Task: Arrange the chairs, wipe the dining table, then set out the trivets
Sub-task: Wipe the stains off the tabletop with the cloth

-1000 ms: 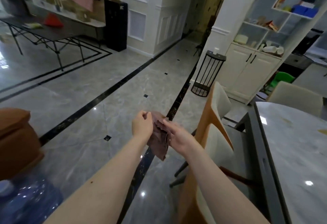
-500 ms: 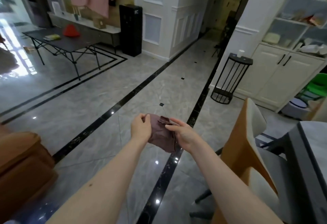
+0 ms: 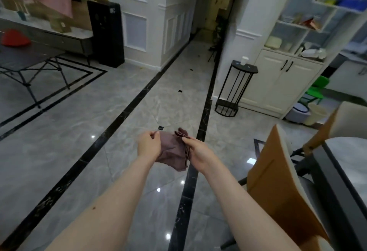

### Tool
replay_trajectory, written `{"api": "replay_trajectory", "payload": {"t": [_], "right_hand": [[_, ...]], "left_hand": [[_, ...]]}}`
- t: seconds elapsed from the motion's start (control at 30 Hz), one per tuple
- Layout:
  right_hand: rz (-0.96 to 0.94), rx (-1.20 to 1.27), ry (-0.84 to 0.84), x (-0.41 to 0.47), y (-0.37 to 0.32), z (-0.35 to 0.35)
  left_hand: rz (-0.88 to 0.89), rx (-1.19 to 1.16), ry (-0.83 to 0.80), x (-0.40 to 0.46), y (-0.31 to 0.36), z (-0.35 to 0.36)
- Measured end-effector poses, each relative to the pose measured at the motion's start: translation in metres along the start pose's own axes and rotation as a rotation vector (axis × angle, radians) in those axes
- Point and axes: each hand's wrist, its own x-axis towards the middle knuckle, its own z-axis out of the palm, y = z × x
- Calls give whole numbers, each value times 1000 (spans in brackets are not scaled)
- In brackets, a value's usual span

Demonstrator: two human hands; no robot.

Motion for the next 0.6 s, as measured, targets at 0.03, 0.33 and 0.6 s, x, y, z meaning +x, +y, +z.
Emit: {"api": "replay_trajectory", "payload": {"t": [0.03, 0.33, 0.6], "right_hand": [[-5, 15, 21, 10, -5, 0], [-43, 186, 191, 117, -71, -41], [-73, 279, 250, 213, -157, -101]], "left_hand": [[4, 6, -22, 14, 3, 5], [-4, 33, -237, 128, 28, 92], [50, 189, -311, 218, 92, 198]]}}
